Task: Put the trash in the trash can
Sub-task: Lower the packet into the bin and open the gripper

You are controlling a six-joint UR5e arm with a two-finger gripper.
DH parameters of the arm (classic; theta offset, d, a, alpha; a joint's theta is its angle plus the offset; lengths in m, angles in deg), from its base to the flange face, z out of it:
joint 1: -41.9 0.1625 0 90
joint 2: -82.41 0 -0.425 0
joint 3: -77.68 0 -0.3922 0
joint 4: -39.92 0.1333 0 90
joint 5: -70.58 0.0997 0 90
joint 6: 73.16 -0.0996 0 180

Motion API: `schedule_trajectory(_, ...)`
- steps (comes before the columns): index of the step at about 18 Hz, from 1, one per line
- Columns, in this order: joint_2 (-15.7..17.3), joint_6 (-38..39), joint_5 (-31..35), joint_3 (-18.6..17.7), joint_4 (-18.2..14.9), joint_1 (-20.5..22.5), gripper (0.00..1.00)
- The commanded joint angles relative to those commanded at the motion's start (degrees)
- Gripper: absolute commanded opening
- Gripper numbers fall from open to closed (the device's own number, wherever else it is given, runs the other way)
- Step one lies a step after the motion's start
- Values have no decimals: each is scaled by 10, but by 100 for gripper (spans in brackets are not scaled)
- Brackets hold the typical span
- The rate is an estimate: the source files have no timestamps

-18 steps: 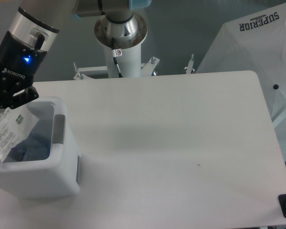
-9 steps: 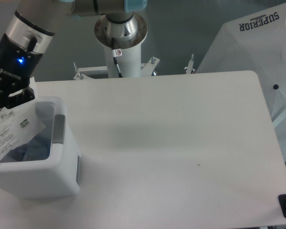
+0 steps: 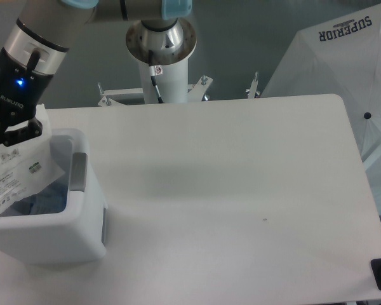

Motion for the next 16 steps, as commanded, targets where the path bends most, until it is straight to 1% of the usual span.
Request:
schedule_trajectory(4, 9, -44, -4, -16, -9, 0, 0)
schedule_trajectory(7, 33, -69, -8, -37, -12, -3, 0)
schedule_trajectory(10, 37, -70, -8, -39, -13, -2, 0)
schedule_trajectory(11, 35, -69, -8, -38, -13, -2, 0)
schedule_trajectory(15, 8, -59, -4, -28, -8, -3, 0)
schedule_trajectory(16, -3, -59, -4, -18, -7, -3, 0)
